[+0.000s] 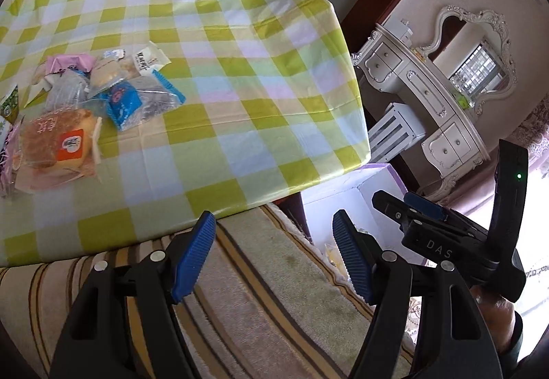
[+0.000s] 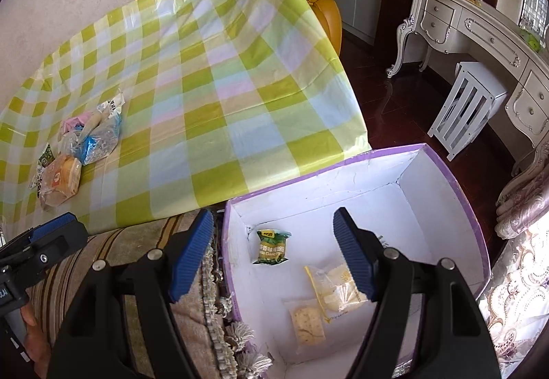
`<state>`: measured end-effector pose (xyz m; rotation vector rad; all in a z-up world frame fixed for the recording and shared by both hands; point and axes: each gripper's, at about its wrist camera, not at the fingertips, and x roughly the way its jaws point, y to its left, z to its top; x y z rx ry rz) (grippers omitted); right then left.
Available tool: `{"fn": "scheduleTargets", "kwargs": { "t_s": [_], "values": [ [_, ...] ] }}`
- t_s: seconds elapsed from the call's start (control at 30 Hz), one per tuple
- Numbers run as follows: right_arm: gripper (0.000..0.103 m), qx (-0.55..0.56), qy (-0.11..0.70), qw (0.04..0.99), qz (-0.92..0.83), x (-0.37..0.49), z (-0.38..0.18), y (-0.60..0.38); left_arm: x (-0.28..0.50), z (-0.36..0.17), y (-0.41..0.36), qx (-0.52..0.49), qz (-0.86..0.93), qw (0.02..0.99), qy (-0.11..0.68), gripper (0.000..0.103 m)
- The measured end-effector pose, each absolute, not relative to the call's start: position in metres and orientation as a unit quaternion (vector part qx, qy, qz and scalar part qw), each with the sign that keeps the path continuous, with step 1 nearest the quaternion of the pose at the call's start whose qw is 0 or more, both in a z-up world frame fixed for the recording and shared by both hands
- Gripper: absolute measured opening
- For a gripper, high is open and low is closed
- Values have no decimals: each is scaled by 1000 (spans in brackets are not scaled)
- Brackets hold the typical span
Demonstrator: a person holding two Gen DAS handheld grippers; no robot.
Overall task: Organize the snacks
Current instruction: 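Return both tools to the table and grasp the chocolate bar with left gripper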
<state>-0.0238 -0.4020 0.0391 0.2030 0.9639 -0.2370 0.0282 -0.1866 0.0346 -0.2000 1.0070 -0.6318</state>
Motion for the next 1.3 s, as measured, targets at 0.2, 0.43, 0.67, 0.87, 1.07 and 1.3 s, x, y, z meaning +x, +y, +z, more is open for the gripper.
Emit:
{"fn": "scheduleTargets", "kwargs": {
  "t_s": [0.2,0.43,0.67,0.87,1.07,1.3],
  "values": [
    [73,82,470,876,-79,-10,39,-365,34,30,-128,-143,-249,835,470,65],
    [73,58,477,876,-35,9,37,-314,37,22,-59,-195,-191,841,468,55],
    [73,36,484,874,12,32,34,-264,49,15,-6,-223,-140,845,466,49],
    [73,25,488,871,46,54,29,-224,65,7,30,-238,-97,844,470,44],
    [76,31,490,869,66,74,24,-197,85,1,46,-237,-81,843,475,44],
    [77,25,491,867,84,96,20,-170,111,-7,53,-231,-80,843,479,44]
  ]
}}
